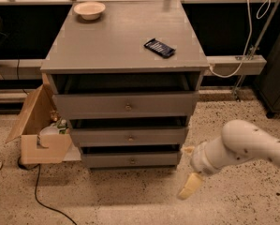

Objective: Open bottom drawer

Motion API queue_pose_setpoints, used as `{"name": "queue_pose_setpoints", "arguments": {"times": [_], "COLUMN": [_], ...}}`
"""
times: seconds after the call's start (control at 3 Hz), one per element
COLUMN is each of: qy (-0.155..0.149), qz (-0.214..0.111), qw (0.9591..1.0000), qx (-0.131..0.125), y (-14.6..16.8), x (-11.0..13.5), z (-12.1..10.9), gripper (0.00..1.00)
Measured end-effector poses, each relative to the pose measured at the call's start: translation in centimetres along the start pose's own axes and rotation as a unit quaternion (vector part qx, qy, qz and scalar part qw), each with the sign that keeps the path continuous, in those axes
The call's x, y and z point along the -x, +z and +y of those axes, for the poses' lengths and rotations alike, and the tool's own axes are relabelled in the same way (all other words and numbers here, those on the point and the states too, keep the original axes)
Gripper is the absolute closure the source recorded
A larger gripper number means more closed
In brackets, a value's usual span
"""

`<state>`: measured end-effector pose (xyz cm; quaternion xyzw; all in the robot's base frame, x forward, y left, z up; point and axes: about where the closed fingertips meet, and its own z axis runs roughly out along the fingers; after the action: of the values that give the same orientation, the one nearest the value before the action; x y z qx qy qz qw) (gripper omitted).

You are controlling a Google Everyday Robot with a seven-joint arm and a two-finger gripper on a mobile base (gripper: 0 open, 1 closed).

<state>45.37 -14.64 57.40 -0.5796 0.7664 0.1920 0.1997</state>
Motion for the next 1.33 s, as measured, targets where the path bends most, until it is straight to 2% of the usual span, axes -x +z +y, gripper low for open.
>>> {"name": "queue_pose_setpoints", "arguments": {"times": [0.33,0.67,1.0,1.33], "qy": [-0.002,0.0,0.0,0.006], "qz": [-0.02,-0.026,-0.026,-0.037], "qw": [0.9995,0.9987,0.9987,0.9984], "qx": [-0.024,-0.045,-0.045,-0.041], "y": [4.8,5.0,5.0,6.3], "x": [-0.2,0.0,0.0,-1.0], "z": [-0.9,-2.0,-2.0,-2.4], "gripper": [0.0,0.0,0.0,0.0]}}
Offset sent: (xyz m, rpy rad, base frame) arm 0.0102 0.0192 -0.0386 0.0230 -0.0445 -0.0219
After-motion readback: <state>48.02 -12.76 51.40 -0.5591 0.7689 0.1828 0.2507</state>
